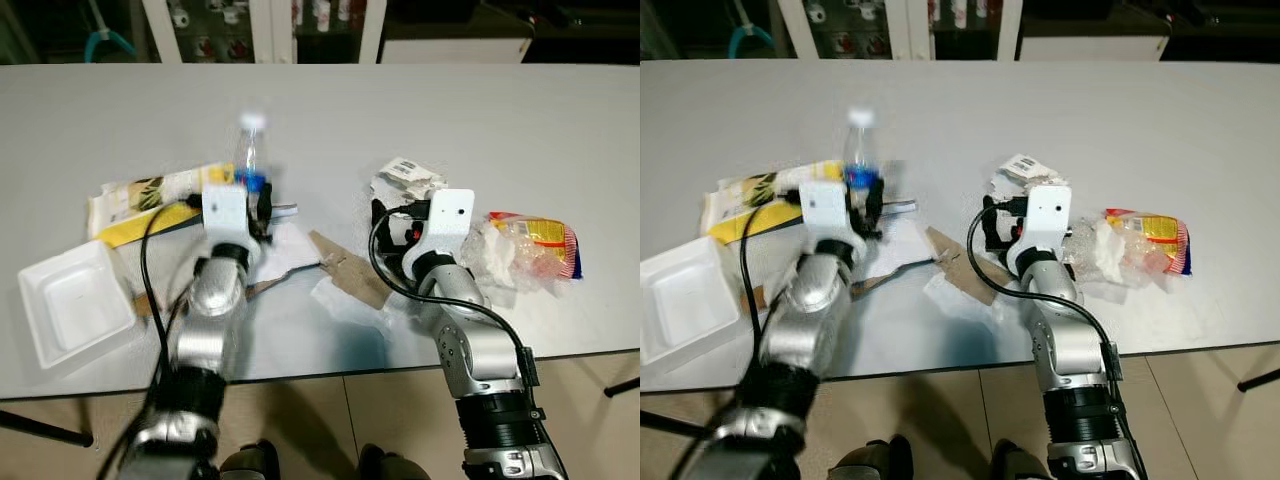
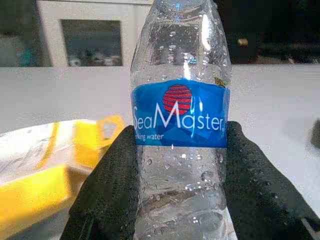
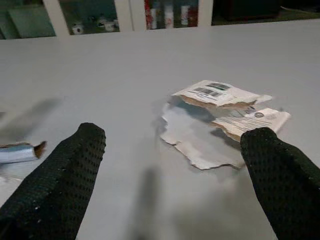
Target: Picking trash to rubbish bin
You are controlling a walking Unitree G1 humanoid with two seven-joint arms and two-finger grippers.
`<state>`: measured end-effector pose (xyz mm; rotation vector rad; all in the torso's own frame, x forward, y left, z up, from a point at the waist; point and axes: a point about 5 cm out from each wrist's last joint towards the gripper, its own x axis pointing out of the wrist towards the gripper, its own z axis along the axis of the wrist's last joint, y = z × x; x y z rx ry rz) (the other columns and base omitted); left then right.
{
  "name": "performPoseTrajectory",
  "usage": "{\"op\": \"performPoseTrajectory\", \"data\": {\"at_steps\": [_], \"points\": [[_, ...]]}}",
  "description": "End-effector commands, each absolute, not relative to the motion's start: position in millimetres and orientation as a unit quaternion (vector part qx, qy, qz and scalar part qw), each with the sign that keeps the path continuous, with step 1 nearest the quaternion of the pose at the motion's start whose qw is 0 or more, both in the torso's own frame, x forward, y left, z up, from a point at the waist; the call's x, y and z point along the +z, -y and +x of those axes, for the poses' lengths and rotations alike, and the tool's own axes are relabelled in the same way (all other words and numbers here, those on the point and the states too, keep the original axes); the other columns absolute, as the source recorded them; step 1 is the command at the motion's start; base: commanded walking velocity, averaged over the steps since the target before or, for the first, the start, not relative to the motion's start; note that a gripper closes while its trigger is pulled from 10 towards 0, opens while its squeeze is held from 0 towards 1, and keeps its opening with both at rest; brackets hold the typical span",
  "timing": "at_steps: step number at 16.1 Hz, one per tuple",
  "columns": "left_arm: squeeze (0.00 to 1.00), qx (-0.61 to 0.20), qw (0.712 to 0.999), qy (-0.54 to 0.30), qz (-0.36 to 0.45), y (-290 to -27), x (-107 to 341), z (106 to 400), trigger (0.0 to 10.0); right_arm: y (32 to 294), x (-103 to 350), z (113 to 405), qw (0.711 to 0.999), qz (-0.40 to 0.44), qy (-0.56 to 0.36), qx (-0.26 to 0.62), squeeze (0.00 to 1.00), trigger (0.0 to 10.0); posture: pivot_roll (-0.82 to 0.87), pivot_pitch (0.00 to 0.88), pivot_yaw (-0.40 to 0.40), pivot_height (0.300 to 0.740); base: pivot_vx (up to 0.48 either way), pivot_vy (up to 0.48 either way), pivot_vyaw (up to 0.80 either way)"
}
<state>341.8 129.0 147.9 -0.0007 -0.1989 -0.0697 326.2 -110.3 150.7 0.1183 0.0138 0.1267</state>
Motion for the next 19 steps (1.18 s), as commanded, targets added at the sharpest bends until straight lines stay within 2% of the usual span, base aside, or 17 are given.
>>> {"op": "performPoseTrajectory", "data": {"at_steps": [1,7,11,18,19], "points": [[0.00,-0.029,0.992,0.125,0.000,-124,160,339,10.0,112,151,325,0.996,0.064,-0.001,0.064,0.00,10.0,0.00,0.055,-0.021,0.740,0.000,0.000,0.00],[0.00,-0.030,0.987,0.155,0.033,-126,185,342,10.0,105,161,329,0.994,0.077,0.021,0.078,0.00,10.0,0.00,0.024,-0.010,0.740,0.000,0.000,0.00],[0.00,-0.030,0.984,0.171,0.051,-132,192,337,10.0,112,170,329,0.994,0.073,0.038,0.072,0.00,10.0,0.00,0.014,-0.010,0.740,0.000,0.000,0.00],[0.00,-0.042,0.988,0.143,0.050,-125,181,333,10.0,113,159,328,0.995,0.071,0.021,0.065,0.00,10.0,0.00,0.004,-0.005,0.740,0.000,0.000,0.00],[0.00,-0.035,0.987,0.144,0.057,-125,182,334,10.0,111,159,327,0.995,0.070,0.020,0.068,0.00,10.0,0.00,0.005,-0.004,0.740,0.000,-0.465,0.00]]}}
